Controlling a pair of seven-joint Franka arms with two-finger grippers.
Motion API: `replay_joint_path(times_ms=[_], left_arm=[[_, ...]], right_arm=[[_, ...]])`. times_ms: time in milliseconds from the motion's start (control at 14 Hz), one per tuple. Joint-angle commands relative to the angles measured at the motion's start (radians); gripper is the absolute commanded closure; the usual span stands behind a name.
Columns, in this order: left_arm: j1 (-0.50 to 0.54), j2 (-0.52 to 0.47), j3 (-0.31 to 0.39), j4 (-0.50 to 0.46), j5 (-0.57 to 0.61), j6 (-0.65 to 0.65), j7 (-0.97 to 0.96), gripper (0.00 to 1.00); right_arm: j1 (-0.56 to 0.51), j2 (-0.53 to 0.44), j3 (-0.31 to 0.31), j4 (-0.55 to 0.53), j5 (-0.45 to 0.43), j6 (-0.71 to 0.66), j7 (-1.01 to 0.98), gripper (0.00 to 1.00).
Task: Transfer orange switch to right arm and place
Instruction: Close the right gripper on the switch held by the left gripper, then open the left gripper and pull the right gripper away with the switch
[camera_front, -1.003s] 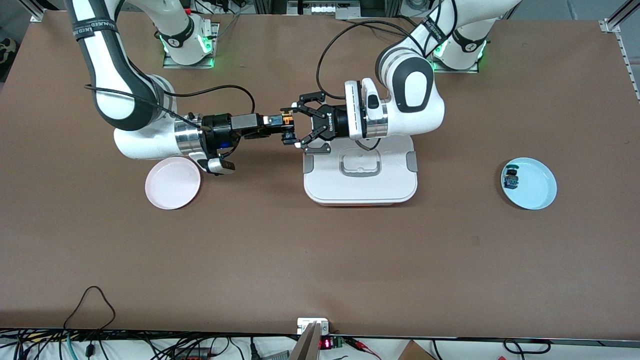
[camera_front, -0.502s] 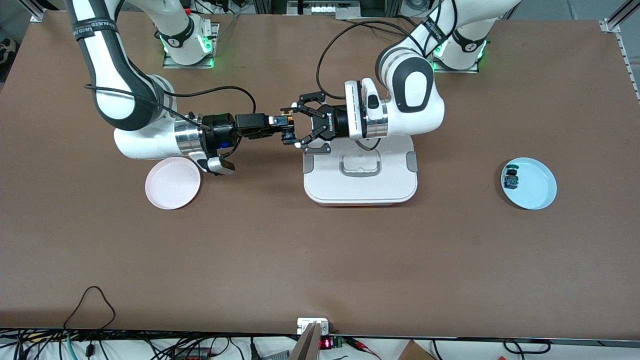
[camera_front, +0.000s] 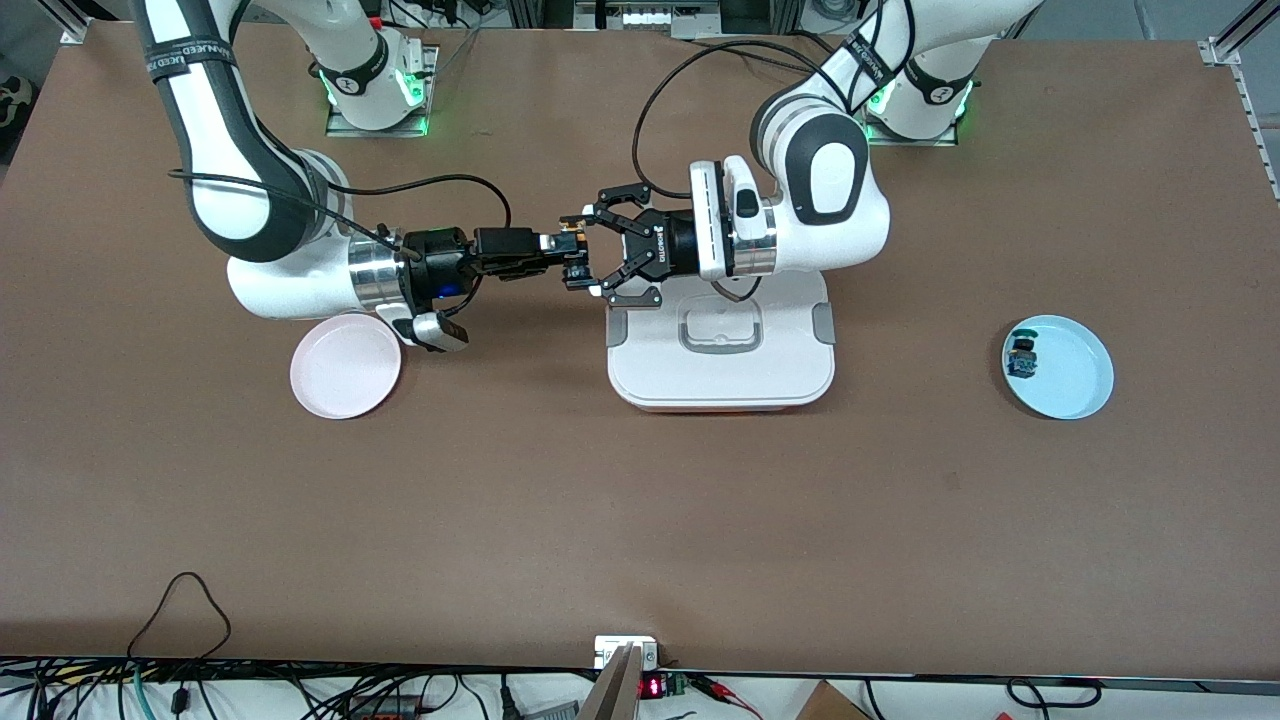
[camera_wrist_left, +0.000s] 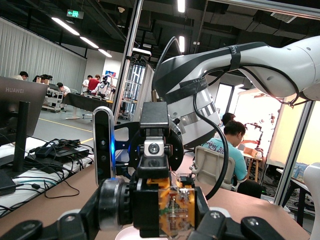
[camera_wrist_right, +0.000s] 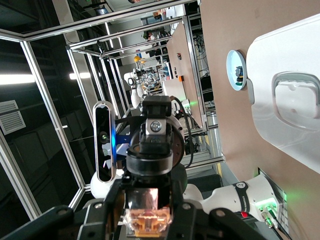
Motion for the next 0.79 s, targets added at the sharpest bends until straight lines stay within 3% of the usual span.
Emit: replay_joint_path(times_ms=[0, 430, 717], left_arm=[[-0.006, 0.003, -0.006, 0.006, -0.046, 0.013, 0.030, 0.00], [0.017, -0.029, -0.007, 0.003, -0.040, 0.006, -0.117, 0.00], [0.030, -0.075, -0.004, -0.005, 0.035, 0.006, -0.237, 0.00]], right_arm=[[0.004, -0.025, 0.001, -0.021, 0.010, -0.006, -0.029, 1.00], [0.002, -0.027, 0.001, -0.021, 0.011, -0.006, -0.031, 1.00], [-0.007, -0.039, 0.000, -0.022, 0.010, -0.009, -0.028, 1.00]])
